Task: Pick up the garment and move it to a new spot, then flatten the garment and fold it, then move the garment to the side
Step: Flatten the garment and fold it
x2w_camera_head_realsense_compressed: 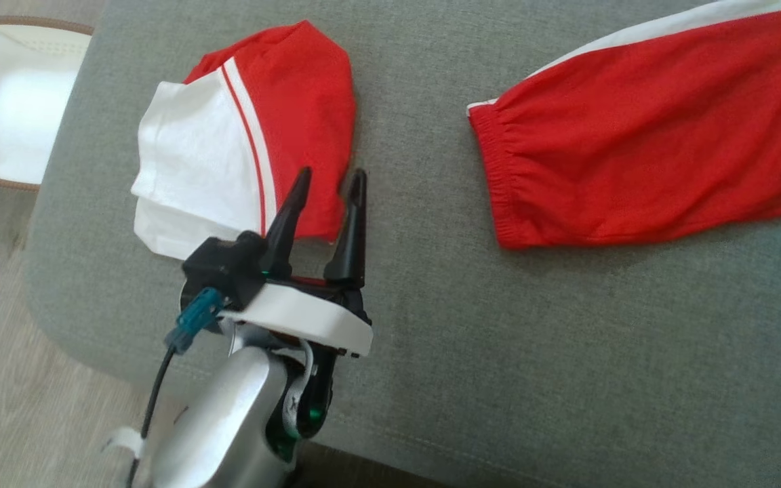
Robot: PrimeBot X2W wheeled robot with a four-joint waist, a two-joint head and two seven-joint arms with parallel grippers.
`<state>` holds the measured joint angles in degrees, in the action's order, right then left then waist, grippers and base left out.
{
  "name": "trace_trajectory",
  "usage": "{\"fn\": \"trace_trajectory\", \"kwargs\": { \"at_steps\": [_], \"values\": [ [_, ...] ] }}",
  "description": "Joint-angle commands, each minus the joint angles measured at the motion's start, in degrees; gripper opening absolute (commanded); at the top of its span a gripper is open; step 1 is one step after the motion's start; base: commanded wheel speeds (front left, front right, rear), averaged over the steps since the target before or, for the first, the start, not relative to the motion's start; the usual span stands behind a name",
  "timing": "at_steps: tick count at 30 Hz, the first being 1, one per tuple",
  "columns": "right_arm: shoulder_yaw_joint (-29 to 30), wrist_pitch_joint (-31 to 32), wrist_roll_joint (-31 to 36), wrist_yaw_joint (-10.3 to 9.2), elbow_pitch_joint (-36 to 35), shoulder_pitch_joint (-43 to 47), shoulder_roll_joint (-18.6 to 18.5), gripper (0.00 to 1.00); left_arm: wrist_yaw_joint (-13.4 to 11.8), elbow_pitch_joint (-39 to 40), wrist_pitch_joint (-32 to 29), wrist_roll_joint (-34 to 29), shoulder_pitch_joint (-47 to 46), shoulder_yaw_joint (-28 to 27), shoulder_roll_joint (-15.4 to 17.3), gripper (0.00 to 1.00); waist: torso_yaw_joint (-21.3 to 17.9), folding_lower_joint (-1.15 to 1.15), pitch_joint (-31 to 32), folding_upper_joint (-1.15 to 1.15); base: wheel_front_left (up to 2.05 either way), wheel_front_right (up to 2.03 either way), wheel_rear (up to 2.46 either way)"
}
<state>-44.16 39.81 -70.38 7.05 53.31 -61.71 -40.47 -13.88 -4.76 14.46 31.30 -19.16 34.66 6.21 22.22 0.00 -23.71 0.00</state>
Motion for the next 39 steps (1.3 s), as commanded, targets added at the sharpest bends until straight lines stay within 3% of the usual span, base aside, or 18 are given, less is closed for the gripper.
{"fn": "trace_trajectory", "kwargs": {
  "at_steps": [1,2,3,4,12,25,30,35,39],
  "values": [
    [-1.81,1.38,-0.68,0.44,-0.12,3.10,1.37,0.97,0.56,2.20,0.52,-1.31,-0.53,-3.25,-0.10,1.00,0.22,0.00,0.12,0.00,0.00,0.00,0.00],
    [-1.89,1.19,-0.77,0.44,-0.08,3.24,1.70,0.64,1.15,2.31,0.52,-2.07,0.27,-4.37,-0.77,1.00,0.31,0.00,0.28,0.00,0.00,0.00,0.00],
    [-2.02,0.93,-0.77,0.44,-0.06,3.43,2.01,0.40,1.78,2.46,0.52,-2.79,0.96,-5.35,-1.36,1.00,0.36,0.00,0.45,0.00,0.00,0.00,0.00],
    [-2.21,0.48,-0.65,0.44,-0.17,3.61,2.20,0.00,2.43,2.49,0.53,-3.61,1.52,-6.07,-1.81,1.00,0.36,0.00,0.68,0.00,0.00,0.00,0.00],
    [-1.03,-11.80,-0.19,0.44,-0.08,4.50,3.35,0.00,5.51,1.13,0.53,-8.15,3.77,-9.84,-3.16,1.00,-2.97,0.00,4.09,0.00,0.00,0.00,0.00],
    [0.15,-22.42,-2.16,0.44,4.74,9.20,2.93,0.00,7.38,-2.22,0.53,-10.94,4.89,-11.70,-3.32,1.00,-12.81,0.00,7.95,0.00,0.00,0.00,0.00],
    [0.24,-26.26,-2.01,0.44,5.68,9.44,2.51,0.00,7.43,-2.74,0.53,-10.72,5.03,-11.27,-3.33,1.00,-13.49,0.00,8.52,0.00,0.00,0.00,0.00],
    [-2.71,-30.68,2.41,0.44,3.77,7.68,1.39,0.00,7.54,-3.33,0.53,-9.99,5.56,-10.80,-3.33,1.00,-12.36,0.00,10.11,0.00,0.00,0.00,0.00],
    [-5.93,-31.23,5.78,0.44,1.64,6.01,3.63,0.00,7.51,-3.77,0.53,-9.10,6.66,-10.47,-3.33,1.00,-10.96,0.00,11.89,0.00,0.00,0.00,0.00]
  ]
}}
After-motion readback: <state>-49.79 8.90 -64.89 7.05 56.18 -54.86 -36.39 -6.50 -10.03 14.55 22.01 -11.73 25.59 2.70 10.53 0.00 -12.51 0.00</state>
